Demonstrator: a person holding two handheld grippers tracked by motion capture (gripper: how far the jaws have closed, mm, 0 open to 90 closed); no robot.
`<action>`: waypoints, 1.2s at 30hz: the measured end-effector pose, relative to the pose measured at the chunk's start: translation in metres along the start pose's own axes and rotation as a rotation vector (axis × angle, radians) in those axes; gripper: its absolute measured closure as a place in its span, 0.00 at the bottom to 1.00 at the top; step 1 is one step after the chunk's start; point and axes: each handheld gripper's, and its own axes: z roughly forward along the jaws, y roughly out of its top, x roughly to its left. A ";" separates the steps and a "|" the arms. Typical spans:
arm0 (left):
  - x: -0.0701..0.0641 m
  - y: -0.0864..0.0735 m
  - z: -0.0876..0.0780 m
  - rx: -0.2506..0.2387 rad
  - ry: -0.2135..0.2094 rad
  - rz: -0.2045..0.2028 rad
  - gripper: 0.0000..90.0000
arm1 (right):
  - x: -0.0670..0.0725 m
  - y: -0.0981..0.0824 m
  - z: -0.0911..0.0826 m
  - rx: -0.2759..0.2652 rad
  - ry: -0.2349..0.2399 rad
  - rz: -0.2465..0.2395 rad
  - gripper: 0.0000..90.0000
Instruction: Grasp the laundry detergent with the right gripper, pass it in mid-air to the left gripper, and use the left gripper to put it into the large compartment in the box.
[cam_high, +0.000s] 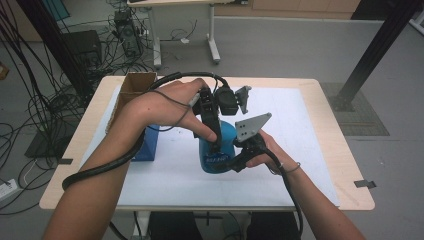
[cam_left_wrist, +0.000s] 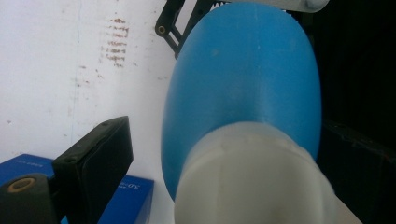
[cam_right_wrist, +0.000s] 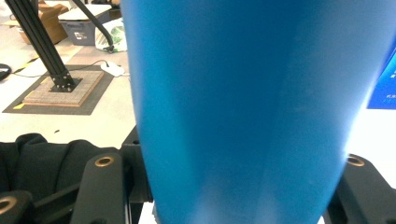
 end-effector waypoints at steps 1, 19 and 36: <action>0.000 0.000 0.000 0.001 0.001 -0.001 0.08 | 0.000 0.000 0.000 0.001 -0.001 -0.001 0.44; -0.001 -0.002 -0.002 -0.006 0.005 0.001 0.09 | 0.001 0.000 0.001 0.003 -0.001 -0.002 0.44; -0.001 -0.003 -0.002 -0.006 0.008 0.005 0.09 | 0.001 0.000 0.001 0.005 -0.003 0.000 0.44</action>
